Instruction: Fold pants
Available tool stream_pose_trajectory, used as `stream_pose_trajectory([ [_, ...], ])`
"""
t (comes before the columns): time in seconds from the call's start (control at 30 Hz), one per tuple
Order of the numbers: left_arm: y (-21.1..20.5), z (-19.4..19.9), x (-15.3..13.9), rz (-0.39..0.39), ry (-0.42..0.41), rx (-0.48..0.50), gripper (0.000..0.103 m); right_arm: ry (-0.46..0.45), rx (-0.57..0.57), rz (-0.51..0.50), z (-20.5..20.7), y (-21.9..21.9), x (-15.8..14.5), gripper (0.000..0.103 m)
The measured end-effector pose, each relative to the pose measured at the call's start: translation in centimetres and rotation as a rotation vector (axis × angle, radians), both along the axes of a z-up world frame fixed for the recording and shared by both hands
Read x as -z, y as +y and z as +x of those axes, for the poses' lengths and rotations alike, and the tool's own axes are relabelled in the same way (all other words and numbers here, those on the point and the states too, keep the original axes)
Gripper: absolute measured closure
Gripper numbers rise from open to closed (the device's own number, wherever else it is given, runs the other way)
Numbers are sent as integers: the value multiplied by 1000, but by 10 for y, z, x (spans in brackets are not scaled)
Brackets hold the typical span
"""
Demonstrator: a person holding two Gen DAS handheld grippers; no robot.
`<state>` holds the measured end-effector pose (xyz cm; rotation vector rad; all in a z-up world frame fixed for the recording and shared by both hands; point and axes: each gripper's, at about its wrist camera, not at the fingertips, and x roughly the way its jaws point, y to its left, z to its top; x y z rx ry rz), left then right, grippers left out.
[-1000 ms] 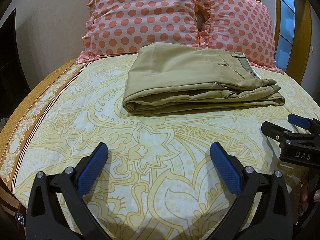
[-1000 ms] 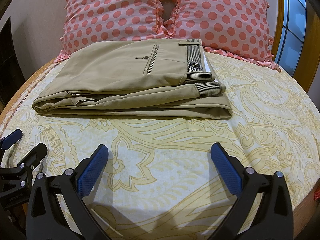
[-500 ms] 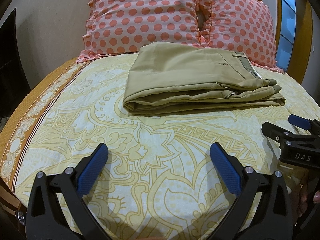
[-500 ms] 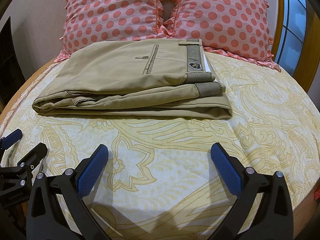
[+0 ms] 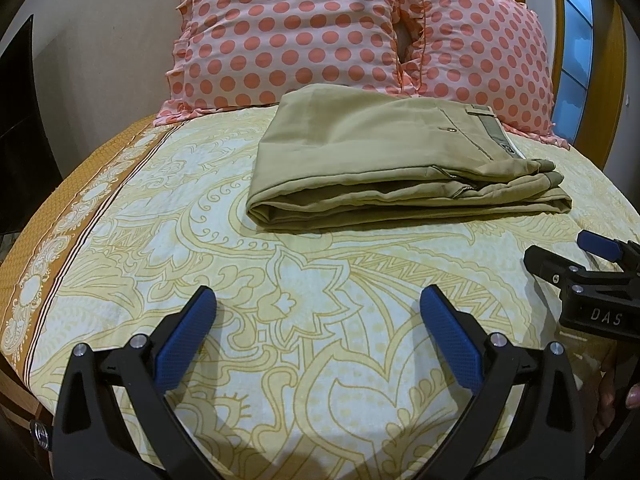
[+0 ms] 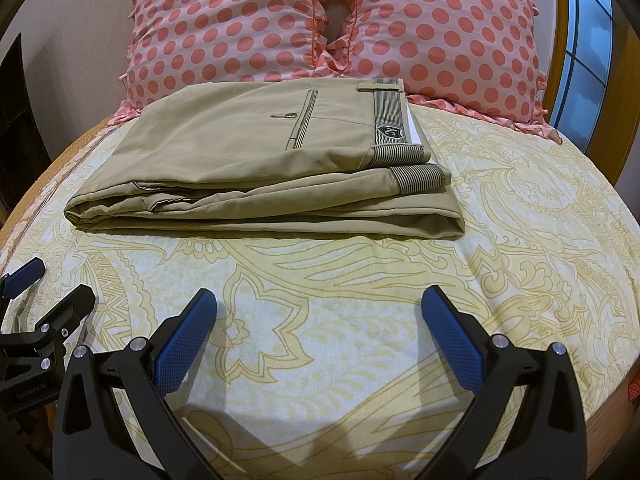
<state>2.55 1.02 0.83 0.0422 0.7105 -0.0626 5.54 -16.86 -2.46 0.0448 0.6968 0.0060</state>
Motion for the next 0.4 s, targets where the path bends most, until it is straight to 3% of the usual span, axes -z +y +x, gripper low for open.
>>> stream_pose_trajectory([
  [0.4, 0, 1, 0, 0, -8, 3, 2, 0, 0, 0, 0, 0, 0, 1],
])
